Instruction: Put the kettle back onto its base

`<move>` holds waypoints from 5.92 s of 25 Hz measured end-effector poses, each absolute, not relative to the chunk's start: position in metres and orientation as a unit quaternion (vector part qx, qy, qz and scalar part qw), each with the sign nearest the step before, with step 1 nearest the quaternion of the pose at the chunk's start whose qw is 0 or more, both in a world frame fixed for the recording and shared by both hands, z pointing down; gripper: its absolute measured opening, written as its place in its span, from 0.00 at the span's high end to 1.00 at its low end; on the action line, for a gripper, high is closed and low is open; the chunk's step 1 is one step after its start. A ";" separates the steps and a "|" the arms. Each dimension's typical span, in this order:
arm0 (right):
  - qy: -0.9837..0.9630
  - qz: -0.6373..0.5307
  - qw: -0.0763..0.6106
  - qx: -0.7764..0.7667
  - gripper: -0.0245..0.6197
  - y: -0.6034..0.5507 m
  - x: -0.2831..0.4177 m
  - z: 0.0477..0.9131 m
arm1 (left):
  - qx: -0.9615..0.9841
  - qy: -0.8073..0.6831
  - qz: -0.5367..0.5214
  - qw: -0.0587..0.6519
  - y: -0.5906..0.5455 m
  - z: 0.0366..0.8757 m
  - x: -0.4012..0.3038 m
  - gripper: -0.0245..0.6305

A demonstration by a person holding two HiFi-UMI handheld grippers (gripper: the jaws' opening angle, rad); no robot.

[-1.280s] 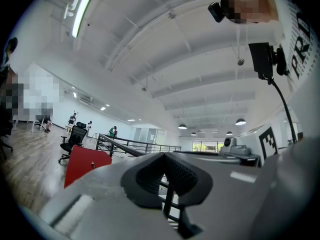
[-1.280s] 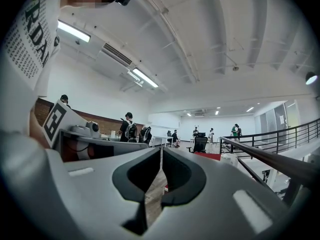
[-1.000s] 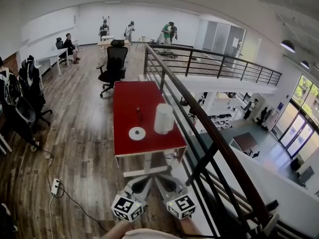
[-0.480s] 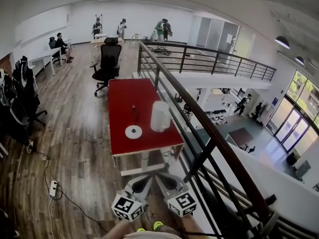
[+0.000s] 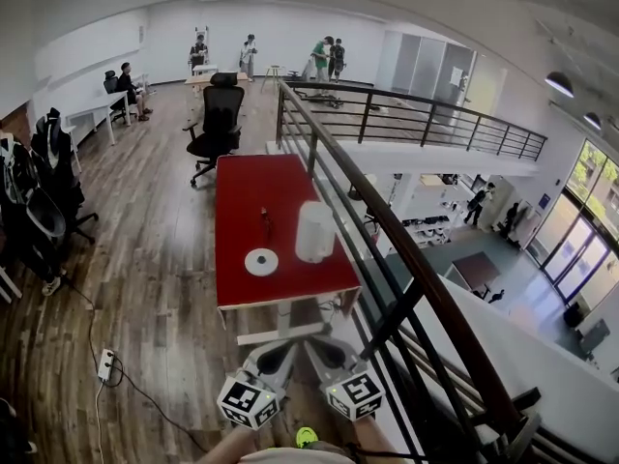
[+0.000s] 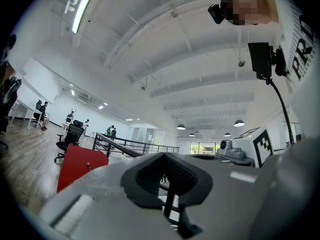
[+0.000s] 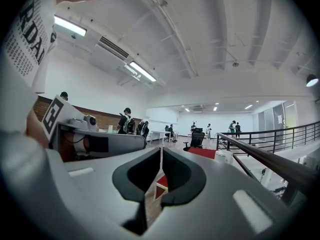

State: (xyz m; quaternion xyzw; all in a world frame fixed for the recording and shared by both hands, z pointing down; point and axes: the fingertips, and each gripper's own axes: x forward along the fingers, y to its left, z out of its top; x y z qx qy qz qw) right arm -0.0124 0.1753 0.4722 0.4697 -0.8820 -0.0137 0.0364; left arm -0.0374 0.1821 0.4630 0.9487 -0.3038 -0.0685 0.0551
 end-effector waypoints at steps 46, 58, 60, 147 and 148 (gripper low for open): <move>-0.897 -0.001 0.044 0.440 0.95 0.025 0.061 0.494 | 0.937 -0.343 -0.054 0.035 0.029 0.482 0.044 0.96; -0.881 0.002 0.048 0.471 0.95 -0.042 0.040 0.487 | 0.942 -0.329 -0.051 0.031 -0.040 0.479 0.020 0.97; -0.876 0.003 0.046 0.479 0.95 -0.053 0.038 0.491 | 0.946 -0.320 -0.052 0.028 -0.048 0.482 0.017 0.97; -0.820 0.114 0.191 0.528 0.75 -0.307 0.175 0.665 | 0.928 -0.353 0.024 0.113 -0.273 0.611 0.120 0.97; -0.822 0.116 0.184 0.527 0.76 -0.308 0.176 0.665 | 0.928 -0.354 0.023 0.113 -0.273 0.611 0.120 0.97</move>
